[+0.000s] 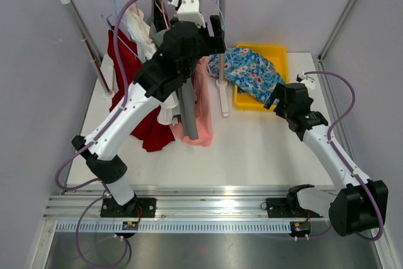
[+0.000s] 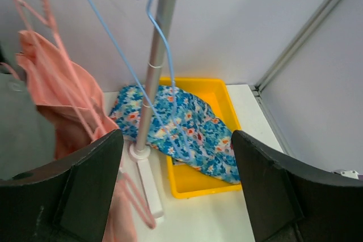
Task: Remove the skirt from the hanger
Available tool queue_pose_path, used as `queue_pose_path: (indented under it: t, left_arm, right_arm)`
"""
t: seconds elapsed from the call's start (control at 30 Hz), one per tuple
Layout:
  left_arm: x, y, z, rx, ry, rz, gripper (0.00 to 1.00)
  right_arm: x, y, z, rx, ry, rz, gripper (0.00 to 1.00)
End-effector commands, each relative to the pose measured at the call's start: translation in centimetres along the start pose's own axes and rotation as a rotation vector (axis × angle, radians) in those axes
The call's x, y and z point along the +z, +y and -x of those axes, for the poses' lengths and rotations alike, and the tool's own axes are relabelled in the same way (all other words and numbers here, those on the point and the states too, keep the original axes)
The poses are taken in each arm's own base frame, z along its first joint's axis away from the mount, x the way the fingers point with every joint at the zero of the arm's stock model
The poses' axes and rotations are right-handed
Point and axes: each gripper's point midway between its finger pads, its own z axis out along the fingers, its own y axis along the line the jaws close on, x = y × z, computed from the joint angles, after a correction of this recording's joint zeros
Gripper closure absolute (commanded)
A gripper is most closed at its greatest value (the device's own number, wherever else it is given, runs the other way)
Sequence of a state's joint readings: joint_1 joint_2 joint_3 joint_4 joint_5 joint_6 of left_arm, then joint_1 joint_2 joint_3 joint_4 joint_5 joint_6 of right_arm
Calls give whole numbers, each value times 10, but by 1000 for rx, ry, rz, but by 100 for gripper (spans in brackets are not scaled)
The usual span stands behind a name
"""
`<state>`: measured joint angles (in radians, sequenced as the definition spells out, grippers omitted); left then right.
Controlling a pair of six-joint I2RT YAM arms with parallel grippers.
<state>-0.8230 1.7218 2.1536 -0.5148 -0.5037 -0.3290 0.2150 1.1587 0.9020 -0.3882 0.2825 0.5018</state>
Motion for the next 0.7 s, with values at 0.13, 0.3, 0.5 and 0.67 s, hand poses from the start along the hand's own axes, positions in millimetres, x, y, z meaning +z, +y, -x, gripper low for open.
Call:
queue_pose_path:
  t: [0.13,0.3,0.5,0.67]
  left_arm:
    - [-18,51,35,12,-71,138,24]
    - [4,65,25,8,-50,164,26]
    - [35,69,21,7,-37,154,27]
    - [62,74,7,6,-14,155,33]
  right_arm:
    - [-8,3,0,2,-3,30,1]
    - [-7,-1,-1,-20,-7,12,0]
    - [-4,-5,-1,-42,-11,-7,0]
    - [0,-4,-2,-48,-6,-10,1]
